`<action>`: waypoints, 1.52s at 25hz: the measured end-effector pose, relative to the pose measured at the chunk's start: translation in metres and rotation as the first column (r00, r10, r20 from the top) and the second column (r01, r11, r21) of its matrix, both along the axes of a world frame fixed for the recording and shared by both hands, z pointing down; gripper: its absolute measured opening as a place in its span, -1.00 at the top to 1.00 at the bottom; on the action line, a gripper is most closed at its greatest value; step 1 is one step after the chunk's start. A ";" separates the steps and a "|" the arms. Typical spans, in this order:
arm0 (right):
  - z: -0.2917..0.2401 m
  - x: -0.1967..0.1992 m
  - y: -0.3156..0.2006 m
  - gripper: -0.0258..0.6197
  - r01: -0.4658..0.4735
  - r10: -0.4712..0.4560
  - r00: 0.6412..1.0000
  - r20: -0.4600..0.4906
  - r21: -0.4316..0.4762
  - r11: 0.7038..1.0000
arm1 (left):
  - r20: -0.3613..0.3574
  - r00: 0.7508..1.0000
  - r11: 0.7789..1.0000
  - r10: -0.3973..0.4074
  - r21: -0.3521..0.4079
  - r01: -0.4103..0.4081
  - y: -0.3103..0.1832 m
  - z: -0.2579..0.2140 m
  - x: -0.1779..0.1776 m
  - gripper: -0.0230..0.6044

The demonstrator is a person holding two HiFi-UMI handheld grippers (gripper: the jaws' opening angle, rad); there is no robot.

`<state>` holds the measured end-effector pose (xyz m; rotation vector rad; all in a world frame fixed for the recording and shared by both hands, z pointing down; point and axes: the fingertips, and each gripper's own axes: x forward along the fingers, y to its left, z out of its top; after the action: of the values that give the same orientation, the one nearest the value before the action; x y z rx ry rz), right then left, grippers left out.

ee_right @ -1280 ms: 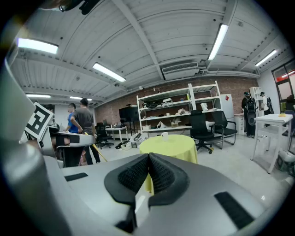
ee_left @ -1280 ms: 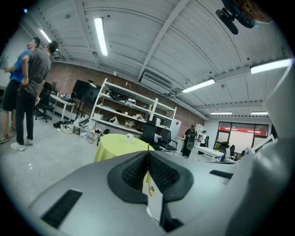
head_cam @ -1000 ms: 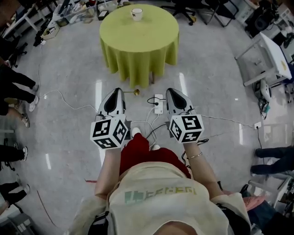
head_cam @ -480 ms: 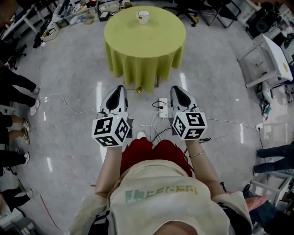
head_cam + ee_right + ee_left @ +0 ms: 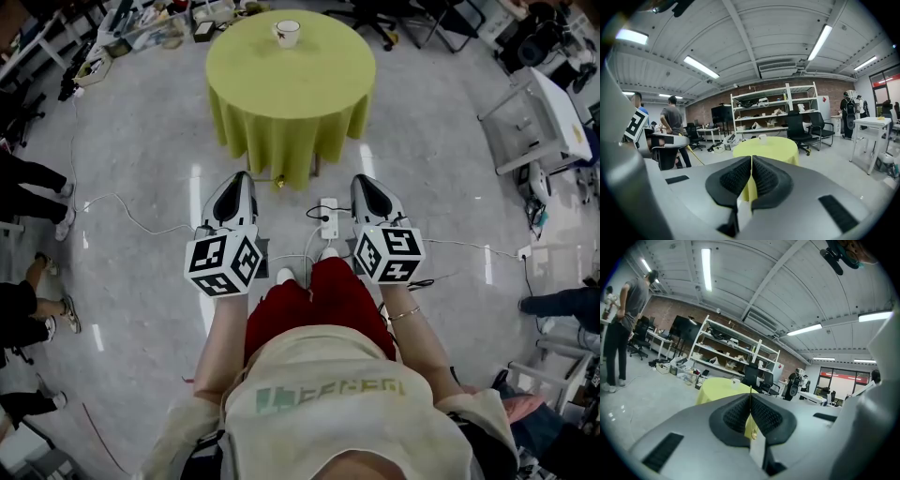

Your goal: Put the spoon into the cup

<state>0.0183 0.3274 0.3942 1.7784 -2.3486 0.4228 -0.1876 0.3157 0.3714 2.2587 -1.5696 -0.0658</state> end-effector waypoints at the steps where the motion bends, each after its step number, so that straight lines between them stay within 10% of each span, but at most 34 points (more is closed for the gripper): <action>1: 0.000 0.003 -0.002 0.81 0.001 -0.001 1.000 -0.001 0.002 1.000 | 0.000 1.000 1.000 -0.001 0.002 0.001 -0.003 0.000 0.003 0.85; 38: 0.009 0.125 -0.197 0.81 0.224 -0.224 0.974 0.042 0.018 0.974 | 0.061 0.977 0.979 -0.205 0.010 0.205 -0.171 0.001 0.137 0.85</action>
<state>0.1436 0.1301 0.4032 1.4989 -2.5501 0.4171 -0.0511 0.1445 0.3724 2.1117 -1.8318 -0.0555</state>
